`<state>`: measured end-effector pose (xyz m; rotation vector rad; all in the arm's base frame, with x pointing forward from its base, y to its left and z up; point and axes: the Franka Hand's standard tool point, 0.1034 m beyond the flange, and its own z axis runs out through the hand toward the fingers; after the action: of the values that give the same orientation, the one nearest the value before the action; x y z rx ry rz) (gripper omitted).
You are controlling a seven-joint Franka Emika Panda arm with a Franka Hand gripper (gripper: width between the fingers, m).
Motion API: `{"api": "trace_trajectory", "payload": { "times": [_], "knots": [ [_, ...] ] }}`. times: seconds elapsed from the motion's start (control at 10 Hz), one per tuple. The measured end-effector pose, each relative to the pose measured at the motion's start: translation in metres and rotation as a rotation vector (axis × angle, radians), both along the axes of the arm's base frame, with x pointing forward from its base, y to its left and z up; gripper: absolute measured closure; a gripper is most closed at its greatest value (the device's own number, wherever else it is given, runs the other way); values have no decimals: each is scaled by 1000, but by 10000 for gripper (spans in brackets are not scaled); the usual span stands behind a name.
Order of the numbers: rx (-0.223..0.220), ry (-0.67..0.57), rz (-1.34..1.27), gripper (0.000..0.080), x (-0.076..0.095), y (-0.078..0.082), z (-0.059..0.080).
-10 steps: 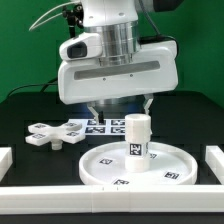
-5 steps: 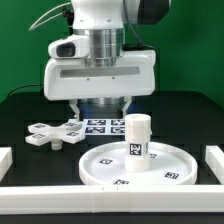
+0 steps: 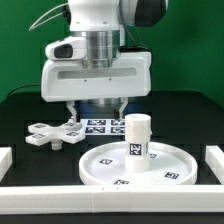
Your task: Assemble round table
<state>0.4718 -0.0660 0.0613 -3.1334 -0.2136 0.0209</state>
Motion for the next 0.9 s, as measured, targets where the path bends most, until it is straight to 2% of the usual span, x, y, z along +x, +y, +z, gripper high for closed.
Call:
{"api": "trace_trajectory", "payload": {
  "times": [0.1,0.4,0.6,0.9],
  "knots": [
    [-7,4,-20,151,-5,-19,-1],
    [-15,13,-19,151,-11,-49,-6],
    [-14,13,-8,151,-11,-44,-7],
    [-11,18,-12,151,-12,-47,-8]
  ]
}}
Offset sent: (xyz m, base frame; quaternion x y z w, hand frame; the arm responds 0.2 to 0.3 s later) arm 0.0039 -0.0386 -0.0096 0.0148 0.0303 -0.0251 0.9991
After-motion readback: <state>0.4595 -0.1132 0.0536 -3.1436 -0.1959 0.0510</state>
